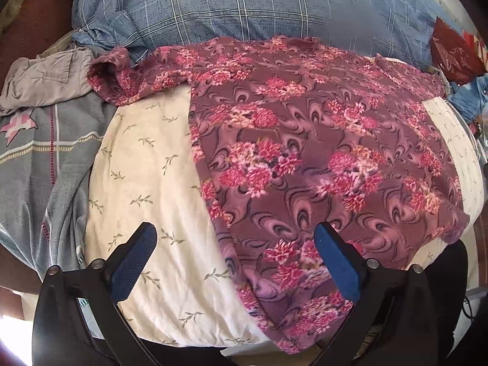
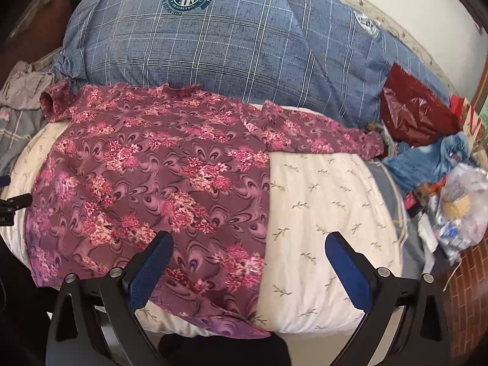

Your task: Fold small clothes

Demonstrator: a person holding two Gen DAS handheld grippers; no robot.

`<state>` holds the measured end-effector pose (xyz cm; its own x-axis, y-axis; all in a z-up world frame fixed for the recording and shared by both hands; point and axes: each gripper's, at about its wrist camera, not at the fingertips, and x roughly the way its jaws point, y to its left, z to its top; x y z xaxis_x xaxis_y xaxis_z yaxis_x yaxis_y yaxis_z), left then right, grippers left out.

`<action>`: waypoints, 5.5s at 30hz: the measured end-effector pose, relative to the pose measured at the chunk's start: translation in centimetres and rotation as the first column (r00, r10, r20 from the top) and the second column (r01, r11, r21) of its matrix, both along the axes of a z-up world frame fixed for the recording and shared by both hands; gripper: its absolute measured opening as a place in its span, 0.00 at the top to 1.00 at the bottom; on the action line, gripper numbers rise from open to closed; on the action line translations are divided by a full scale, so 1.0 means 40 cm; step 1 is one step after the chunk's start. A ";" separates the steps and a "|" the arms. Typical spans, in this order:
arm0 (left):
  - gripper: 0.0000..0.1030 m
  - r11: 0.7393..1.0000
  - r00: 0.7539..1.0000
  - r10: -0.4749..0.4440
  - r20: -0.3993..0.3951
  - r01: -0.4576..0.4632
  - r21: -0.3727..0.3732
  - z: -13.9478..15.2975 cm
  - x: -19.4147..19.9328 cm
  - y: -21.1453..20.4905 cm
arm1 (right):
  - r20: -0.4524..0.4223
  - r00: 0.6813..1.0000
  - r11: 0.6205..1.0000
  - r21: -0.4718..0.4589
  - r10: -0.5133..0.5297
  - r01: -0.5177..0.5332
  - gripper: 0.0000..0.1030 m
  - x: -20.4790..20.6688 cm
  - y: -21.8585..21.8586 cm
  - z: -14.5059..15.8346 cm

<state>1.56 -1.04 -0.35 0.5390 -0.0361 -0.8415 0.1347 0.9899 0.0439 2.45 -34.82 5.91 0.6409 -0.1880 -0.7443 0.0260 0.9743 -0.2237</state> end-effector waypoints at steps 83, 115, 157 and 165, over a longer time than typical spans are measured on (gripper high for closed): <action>0.00 0.990 0.982 0.057 -0.181 -0.078 -0.114 -0.029 0.062 0.107 | -0.054 0.987 0.972 0.172 -0.154 0.161 0.04 0.031 -0.162 -0.086; 0.95 0.942 0.919 -0.034 -0.392 -0.101 -0.320 -0.096 -0.035 0.156 | -0.139 0.990 0.843 0.528 -0.034 0.104 0.94 -0.063 -0.224 -0.120; 0.53 0.973 0.958 -0.167 -0.233 0.121 -0.198 -0.059 0.034 0.067 | -0.203 0.979 0.876 0.477 0.031 0.071 0.41 -0.016 -0.197 -0.172; 0.51 0.978 0.944 -0.132 -0.301 0.074 -0.197 -0.108 0.015 0.097 | -0.279 0.954 0.855 0.515 0.108 0.053 0.50 -0.132 -0.210 -0.290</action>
<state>2.17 2.82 -4.66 0.2367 -0.2442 -0.9404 0.2150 0.9571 -0.1944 -2.84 -43.22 -5.70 0.3824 0.2856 -0.8787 0.0108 0.9496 0.3133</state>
